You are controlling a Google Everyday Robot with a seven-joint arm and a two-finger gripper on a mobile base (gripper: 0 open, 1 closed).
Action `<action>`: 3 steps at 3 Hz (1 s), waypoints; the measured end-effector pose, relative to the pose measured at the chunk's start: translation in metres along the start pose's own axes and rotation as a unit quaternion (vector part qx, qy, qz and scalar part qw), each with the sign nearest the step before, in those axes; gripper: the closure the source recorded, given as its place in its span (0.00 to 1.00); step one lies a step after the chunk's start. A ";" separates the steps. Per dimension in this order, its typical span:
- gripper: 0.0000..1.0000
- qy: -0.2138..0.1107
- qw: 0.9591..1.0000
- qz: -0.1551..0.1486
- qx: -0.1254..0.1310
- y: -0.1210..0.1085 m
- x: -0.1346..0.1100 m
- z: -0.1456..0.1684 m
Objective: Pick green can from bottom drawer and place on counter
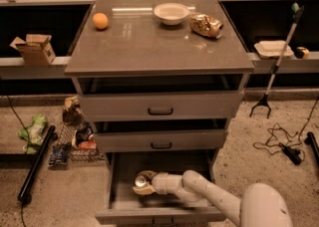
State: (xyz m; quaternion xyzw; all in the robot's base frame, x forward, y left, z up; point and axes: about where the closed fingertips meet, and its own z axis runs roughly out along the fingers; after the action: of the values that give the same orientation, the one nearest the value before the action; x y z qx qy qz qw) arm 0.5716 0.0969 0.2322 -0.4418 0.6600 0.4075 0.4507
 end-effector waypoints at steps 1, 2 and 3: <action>1.00 -0.020 1.000 -0.016 -0.008 0.004 -0.034 -0.070; 1.00 -0.020 1.000 -0.016 -0.008 0.004 -0.034 -0.070; 1.00 -0.016 1.000 -0.013 -0.012 0.012 -0.047 -0.081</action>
Offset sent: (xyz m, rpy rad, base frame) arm -0.0120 -0.0421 0.0375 0.0252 -0.0260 0.0179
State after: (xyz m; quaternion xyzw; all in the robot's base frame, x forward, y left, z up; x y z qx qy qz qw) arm 0.5511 0.0344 0.2995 -0.4493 0.6421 0.4164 0.4609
